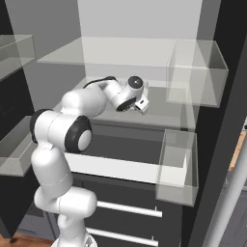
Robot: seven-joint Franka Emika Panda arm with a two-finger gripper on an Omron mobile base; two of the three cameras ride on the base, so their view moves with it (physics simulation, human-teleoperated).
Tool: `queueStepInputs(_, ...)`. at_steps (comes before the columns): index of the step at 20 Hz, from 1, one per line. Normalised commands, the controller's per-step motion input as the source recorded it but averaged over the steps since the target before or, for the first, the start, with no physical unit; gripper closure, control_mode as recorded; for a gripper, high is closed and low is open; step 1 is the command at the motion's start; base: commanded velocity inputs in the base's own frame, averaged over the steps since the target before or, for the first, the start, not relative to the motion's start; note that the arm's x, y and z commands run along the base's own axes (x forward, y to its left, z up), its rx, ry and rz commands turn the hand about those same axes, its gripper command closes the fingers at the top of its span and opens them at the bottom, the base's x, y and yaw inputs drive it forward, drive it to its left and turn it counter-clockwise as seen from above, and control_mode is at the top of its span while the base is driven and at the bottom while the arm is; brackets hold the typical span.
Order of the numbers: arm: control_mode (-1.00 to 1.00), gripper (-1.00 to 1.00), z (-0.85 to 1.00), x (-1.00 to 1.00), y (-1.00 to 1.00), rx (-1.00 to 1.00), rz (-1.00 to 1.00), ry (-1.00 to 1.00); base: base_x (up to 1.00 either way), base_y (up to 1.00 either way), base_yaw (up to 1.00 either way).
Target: Place the tupperware containing the shrimp and garlic meal in the microwave. Close the microwave door and press the start button to reheat the meal.
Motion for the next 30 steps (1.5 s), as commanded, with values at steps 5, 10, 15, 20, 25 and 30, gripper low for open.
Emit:
queueStepInputs(5,-1.00,1.00,-0.04,0.02,0.00,0.00,0.00,0.01,0.00,0.00,0.00)
queueStepInputs(10,-1.00,1.00,0.00,-0.03,0.00,0.00,-0.03,0.00,0.00,0.00,0.00)
queueStepInputs(15,-1.00,1.00,0.00,-0.48,-0.17,0.00,-0.06,0.04,0.00,0.00,0.00)
queueStepInputs(20,-1.00,1.00,0.00,-0.87,-0.24,0.00,-0.08,0.08,0.00,0.00,0.00)
queueStepInputs(25,-1.00,1.00,-0.04,-1.00,-0.06,0.00,-0.07,0.13,0.00,0.00,0.00)
queueStepInputs(30,-1.00,1.00,0.01,-1.00,0.00,0.00,-0.05,0.13,0.00,0.00,0.00)
